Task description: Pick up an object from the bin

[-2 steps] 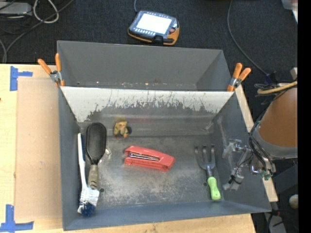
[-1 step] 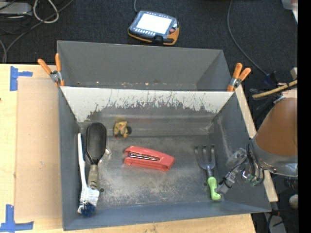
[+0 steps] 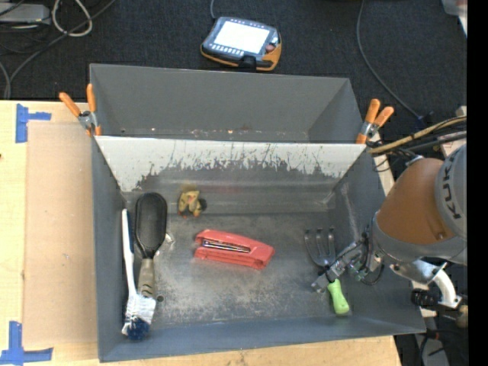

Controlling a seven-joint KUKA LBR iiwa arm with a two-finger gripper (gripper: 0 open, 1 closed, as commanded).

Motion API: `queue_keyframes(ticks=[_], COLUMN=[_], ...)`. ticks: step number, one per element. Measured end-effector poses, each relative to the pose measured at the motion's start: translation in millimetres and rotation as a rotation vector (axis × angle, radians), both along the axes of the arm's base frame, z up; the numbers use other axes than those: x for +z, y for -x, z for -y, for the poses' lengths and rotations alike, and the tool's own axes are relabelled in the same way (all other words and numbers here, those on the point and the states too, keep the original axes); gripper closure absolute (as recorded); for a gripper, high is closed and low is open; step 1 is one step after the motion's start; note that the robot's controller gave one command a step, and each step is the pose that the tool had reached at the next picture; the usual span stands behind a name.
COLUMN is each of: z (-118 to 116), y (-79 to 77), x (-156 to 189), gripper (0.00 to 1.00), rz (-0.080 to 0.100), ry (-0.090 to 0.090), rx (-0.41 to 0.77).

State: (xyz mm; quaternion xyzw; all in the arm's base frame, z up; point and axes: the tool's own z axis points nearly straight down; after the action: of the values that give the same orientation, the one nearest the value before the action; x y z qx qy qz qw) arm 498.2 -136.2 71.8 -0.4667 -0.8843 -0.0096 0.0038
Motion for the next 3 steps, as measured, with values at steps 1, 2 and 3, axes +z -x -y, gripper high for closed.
queue_keyframes(ticks=[1,2,3], z=[7.0,6.9,6.8], y=[22.3,22.2,22.8], x=[-2.5,-2.4,3.6], gripper=[1.00,1.00,1.00], rz=[-0.014,-0.014,-0.015], ry=[0.012,0.012,0.011], rx=[0.158,0.159,0.160])
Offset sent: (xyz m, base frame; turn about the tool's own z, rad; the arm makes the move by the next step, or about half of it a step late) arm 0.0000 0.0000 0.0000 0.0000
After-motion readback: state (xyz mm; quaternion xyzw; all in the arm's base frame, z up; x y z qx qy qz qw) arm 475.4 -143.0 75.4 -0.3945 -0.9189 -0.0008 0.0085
